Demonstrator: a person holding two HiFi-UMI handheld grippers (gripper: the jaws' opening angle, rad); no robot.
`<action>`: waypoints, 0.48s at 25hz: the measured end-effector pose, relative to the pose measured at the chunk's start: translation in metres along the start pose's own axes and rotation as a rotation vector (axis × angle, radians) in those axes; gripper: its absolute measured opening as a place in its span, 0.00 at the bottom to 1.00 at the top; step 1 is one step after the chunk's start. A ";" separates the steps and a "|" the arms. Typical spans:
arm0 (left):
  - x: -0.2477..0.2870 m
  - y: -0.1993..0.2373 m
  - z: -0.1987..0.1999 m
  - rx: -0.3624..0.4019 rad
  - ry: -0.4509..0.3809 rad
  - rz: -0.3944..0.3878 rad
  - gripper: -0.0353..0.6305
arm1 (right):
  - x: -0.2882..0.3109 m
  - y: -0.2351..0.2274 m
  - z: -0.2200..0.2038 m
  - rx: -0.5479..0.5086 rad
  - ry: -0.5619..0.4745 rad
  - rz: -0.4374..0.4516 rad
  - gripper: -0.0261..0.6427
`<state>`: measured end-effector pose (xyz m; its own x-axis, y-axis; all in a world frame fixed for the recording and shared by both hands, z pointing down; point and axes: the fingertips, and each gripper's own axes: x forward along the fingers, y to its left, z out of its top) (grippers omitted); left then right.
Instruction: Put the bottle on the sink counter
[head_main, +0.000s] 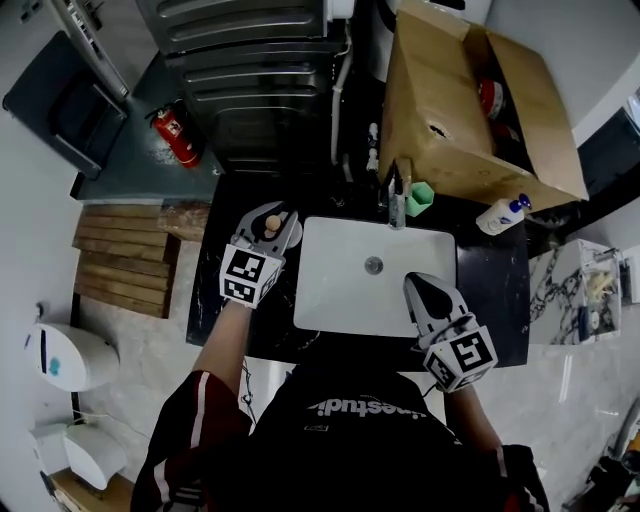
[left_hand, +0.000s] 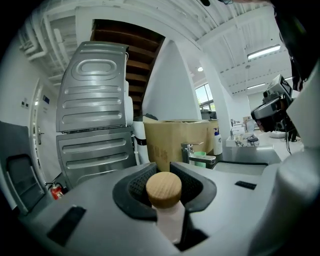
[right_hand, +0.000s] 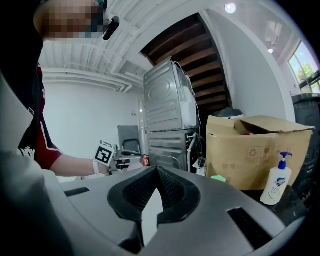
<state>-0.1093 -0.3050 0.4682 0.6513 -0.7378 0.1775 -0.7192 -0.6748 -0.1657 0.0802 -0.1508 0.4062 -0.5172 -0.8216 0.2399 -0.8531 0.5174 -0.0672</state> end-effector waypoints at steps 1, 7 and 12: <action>0.011 0.006 -0.006 0.001 0.004 0.004 0.19 | 0.006 -0.007 -0.002 0.003 0.008 -0.001 0.10; 0.074 0.041 -0.042 -0.014 0.033 0.028 0.19 | 0.042 -0.043 -0.015 0.000 0.046 -0.006 0.10; 0.113 0.065 -0.069 -0.002 0.073 0.050 0.19 | 0.071 -0.050 -0.025 -0.031 0.067 0.014 0.10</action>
<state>-0.0994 -0.4311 0.5443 0.5953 -0.7670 0.2393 -0.7509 -0.6371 -0.1741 0.0879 -0.2293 0.4507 -0.5224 -0.7968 0.3038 -0.8427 0.5368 -0.0411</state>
